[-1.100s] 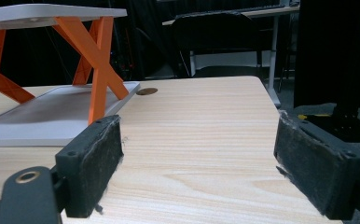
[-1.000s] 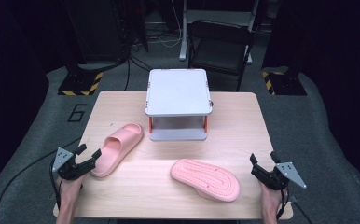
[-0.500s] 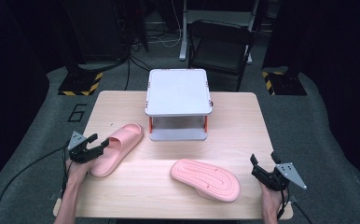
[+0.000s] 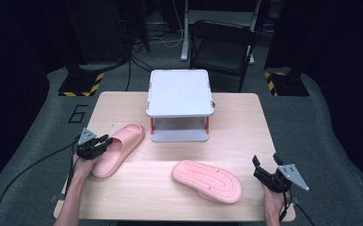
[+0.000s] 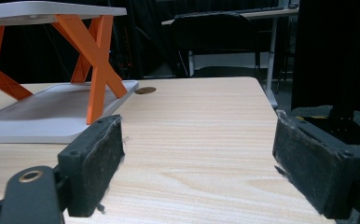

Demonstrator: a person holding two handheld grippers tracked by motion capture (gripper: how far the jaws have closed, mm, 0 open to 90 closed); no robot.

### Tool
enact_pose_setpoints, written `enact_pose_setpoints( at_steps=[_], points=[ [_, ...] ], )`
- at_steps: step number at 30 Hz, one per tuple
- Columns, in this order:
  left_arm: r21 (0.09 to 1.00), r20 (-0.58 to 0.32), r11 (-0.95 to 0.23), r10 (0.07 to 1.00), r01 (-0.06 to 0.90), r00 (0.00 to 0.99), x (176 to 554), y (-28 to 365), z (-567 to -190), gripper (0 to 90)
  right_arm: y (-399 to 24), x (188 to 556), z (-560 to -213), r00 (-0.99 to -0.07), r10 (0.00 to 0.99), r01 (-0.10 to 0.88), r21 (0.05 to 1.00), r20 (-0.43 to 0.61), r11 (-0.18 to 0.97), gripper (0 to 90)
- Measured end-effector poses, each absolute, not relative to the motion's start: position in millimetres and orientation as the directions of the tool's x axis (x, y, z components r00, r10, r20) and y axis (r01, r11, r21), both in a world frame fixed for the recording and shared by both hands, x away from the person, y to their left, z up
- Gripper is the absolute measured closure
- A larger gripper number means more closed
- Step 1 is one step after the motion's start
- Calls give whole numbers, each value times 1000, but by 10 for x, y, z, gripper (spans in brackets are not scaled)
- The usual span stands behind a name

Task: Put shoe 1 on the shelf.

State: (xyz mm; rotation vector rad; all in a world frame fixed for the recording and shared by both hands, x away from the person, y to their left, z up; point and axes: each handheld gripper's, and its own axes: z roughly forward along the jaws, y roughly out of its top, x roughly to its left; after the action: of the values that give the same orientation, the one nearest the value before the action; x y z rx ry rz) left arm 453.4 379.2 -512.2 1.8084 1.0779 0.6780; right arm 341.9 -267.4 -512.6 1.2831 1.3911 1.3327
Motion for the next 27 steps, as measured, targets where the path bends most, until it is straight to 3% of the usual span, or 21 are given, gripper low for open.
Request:
enact_pose_setpoints(
  at_steps=[14,27],
  points=[
    [918,9,-229,828,323,560,4171,3524,-4877,762,-2661,3431,-5126,-164,982,135,988,91,-69,162],
    [915,0,-239,805,325,593,4426,2630,-4880,754,-2664,3424,-5113,-166,982,128,989,94,-73,162]
  ],
)
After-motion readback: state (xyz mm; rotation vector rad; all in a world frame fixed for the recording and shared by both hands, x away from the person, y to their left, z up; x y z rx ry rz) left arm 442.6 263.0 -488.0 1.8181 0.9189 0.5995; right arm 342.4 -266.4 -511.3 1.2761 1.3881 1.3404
